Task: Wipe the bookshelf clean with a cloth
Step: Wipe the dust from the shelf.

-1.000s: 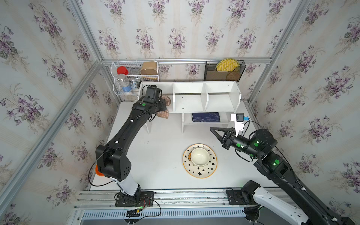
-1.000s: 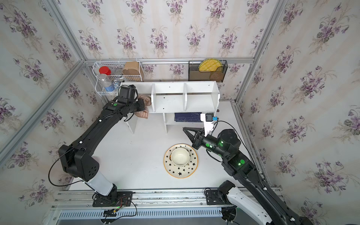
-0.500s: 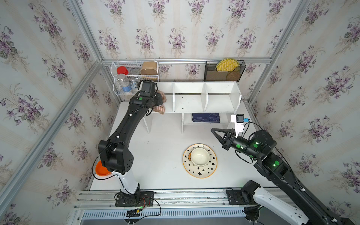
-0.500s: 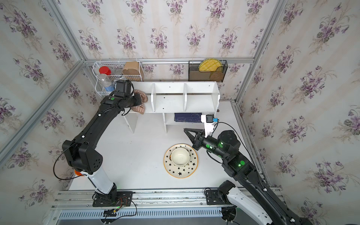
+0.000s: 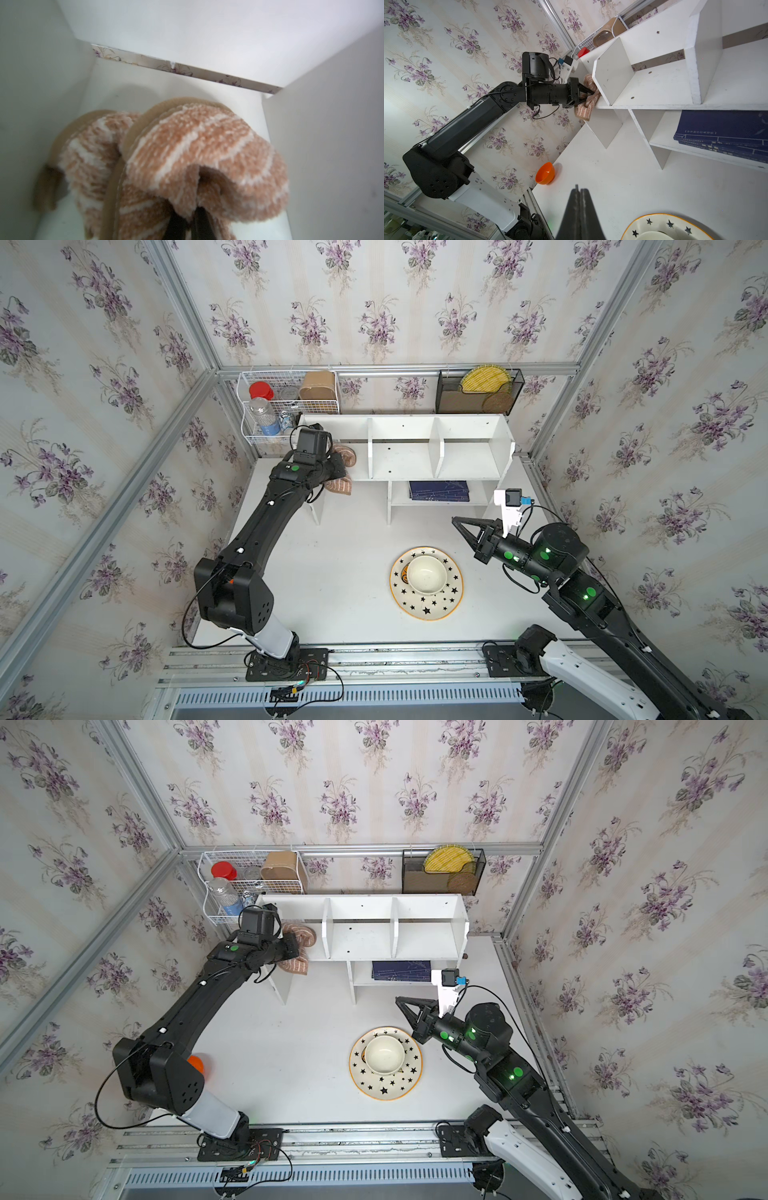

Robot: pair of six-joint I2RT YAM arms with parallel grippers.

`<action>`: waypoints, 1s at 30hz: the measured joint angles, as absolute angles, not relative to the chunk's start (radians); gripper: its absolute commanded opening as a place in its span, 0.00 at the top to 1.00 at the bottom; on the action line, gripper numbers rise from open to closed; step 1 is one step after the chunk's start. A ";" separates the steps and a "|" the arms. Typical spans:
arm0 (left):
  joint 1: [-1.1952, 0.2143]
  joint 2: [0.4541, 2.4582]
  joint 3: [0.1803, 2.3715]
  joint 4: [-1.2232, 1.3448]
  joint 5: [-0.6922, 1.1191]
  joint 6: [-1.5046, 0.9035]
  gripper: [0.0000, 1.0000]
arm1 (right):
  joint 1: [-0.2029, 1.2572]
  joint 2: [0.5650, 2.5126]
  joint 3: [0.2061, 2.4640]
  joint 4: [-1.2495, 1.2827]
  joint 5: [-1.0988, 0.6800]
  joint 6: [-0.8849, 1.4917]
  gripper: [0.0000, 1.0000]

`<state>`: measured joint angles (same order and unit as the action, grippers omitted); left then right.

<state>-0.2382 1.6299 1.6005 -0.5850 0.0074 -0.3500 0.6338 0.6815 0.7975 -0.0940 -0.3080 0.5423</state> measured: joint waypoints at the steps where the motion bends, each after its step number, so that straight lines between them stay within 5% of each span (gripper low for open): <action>1: -0.233 1.639 1.618 -0.596 -0.002 -0.350 1.00 | 0.634 0.683 0.795 -0.093 -0.309 0.543 1.00; 9: -0.251 1.780 1.826 -0.683 -0.062 -0.326 1.00 | 0.634 0.666 0.776 -0.094 -0.310 0.549 1.00; 21: -0.292 1.606 1.541 -0.527 -0.040 -0.321 1.00 | 0.634 0.634 0.744 -0.117 -0.296 0.549 1.00; 30: -0.253 1.705 1.711 -0.635 -0.049 -0.316 1.00 | 0.634 0.619 0.731 -0.131 -0.293 0.550 1.00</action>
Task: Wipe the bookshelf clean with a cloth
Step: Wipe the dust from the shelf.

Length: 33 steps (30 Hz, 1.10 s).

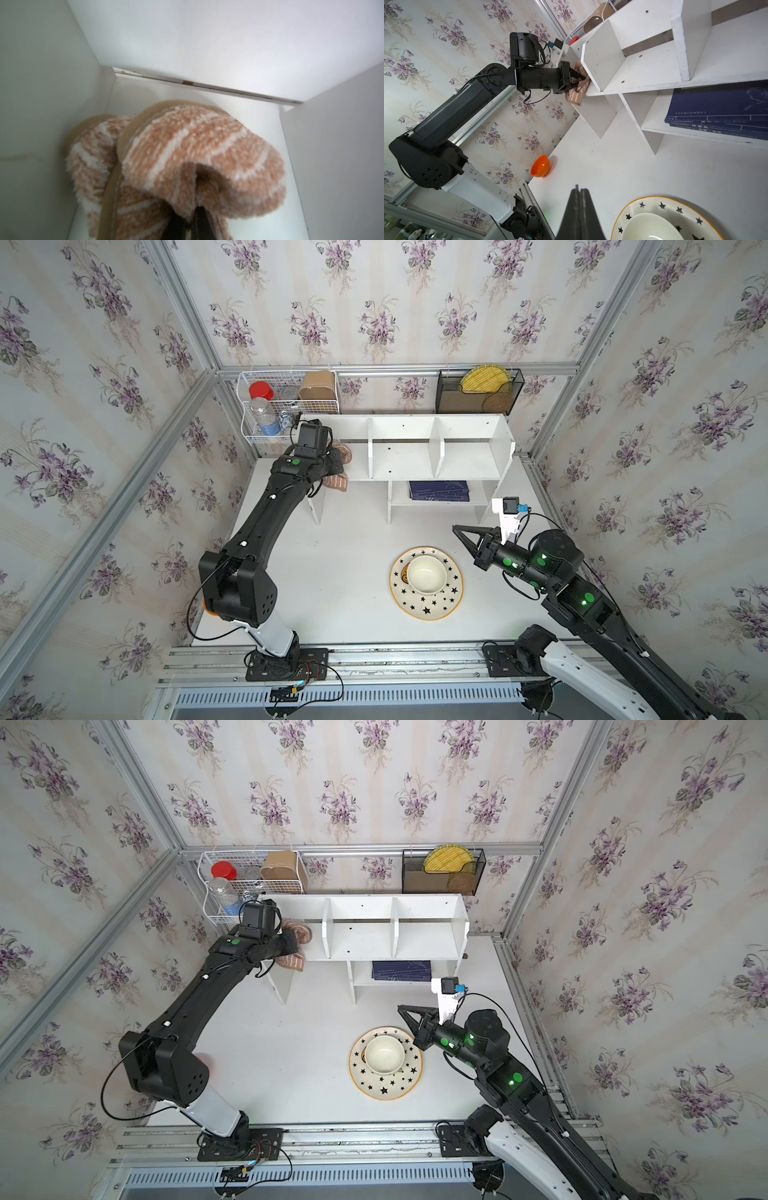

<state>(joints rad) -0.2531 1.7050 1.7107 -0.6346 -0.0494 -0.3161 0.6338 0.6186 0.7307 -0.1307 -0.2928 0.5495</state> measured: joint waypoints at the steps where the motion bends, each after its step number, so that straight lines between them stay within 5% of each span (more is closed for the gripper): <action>1: -0.254 1.728 1.741 -0.645 -0.051 -0.316 1.00 | 0.634 0.615 0.731 -0.131 -0.287 0.550 1.00; 8: -0.292 1.800 1.809 -0.645 -0.058 -0.316 1.00 | 0.634 0.604 0.733 -0.139 -0.273 0.550 1.00; 18: -0.289 1.651 1.588 -0.525 -0.051 -0.332 1.00 | 0.634 0.632 0.716 -0.138 -0.273 0.553 1.00; 33: -0.296 1.745 1.697 -0.542 -0.072 -0.366 1.00 | 0.634 0.636 0.714 -0.131 -0.273 0.553 1.00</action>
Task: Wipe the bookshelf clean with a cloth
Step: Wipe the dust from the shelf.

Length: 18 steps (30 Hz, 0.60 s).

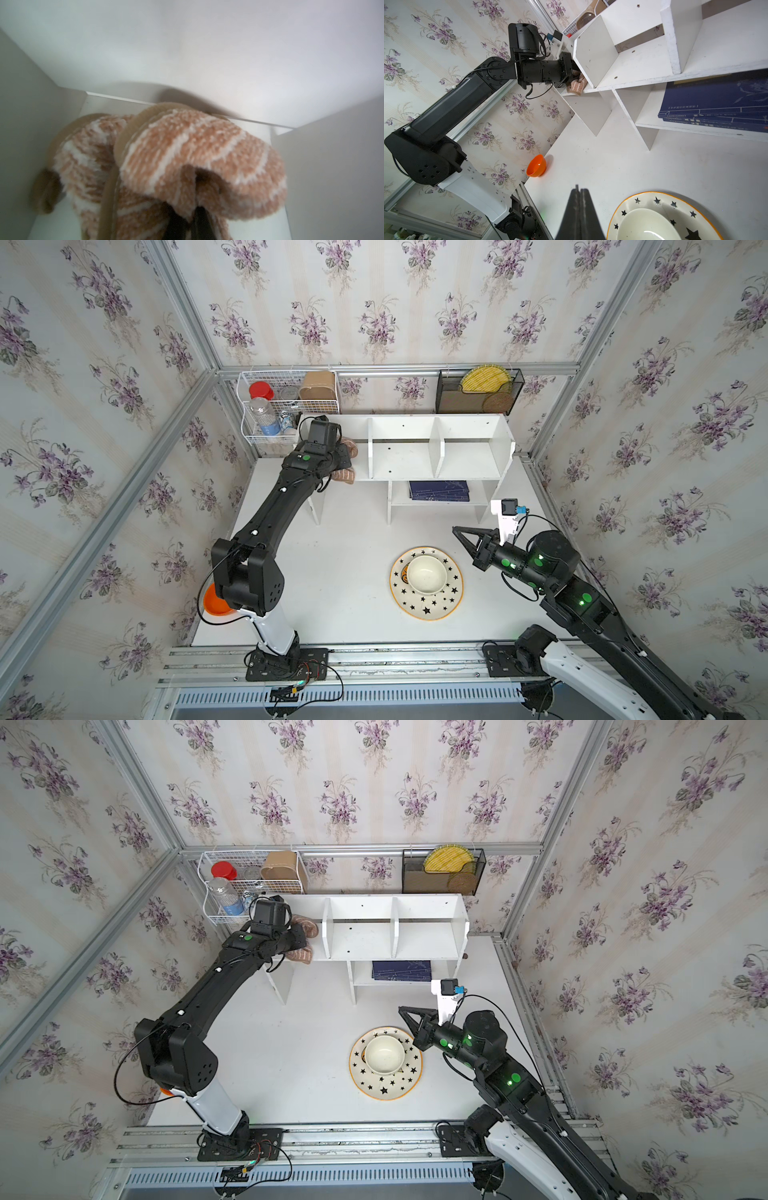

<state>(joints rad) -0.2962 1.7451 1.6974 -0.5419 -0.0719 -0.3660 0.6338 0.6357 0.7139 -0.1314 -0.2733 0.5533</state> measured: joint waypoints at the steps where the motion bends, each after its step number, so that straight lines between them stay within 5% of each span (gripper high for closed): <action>1: -0.299 1.737 1.684 -0.530 -0.069 -0.368 1.00 | 0.634 0.639 0.715 -0.131 -0.273 0.553 1.00; 18: -0.260 1.652 1.602 -0.550 -0.011 -0.371 1.00 | 0.634 0.683 0.734 -0.131 -0.273 0.553 1.00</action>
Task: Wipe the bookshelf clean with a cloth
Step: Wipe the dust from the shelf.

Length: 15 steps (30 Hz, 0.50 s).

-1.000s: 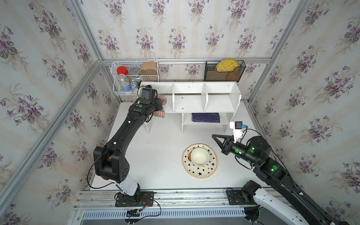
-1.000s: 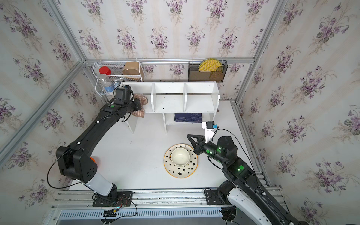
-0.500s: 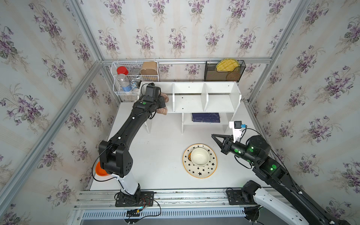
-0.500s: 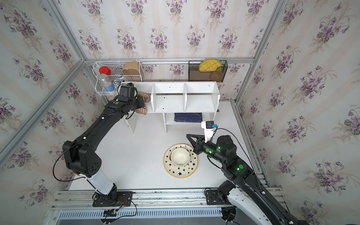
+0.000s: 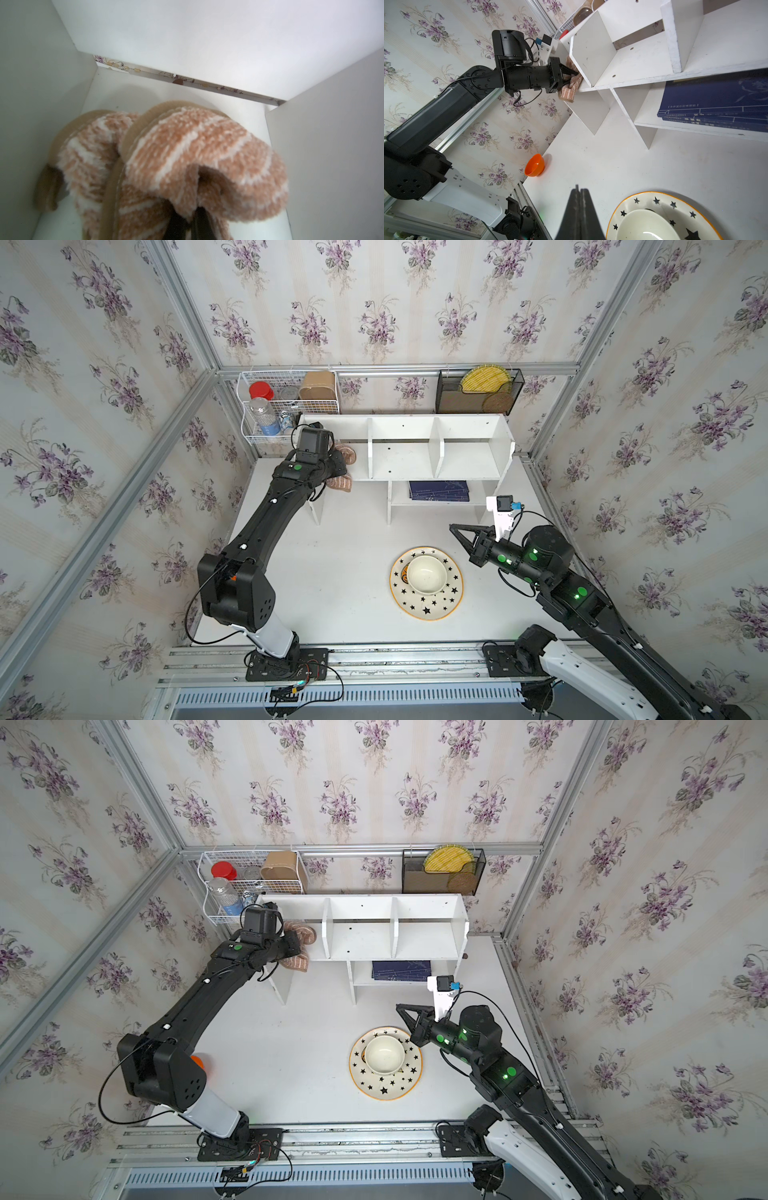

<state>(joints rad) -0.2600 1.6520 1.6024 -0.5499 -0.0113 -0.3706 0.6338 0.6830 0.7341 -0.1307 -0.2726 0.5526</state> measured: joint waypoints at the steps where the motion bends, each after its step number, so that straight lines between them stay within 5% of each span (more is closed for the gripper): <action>1: -0.260 1.660 1.615 -0.556 -0.011 -0.371 1.00 | 0.634 0.686 0.733 -0.132 -0.270 0.553 1.00; 15: -0.298 1.613 1.584 -0.550 0.073 -0.404 1.00 | 0.634 0.701 0.720 -0.139 -0.229 0.551 0.96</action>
<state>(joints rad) -0.2977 1.6135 1.5845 -0.5503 0.0727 -0.4038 0.6338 0.7010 0.7200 -0.1390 -0.2287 0.5507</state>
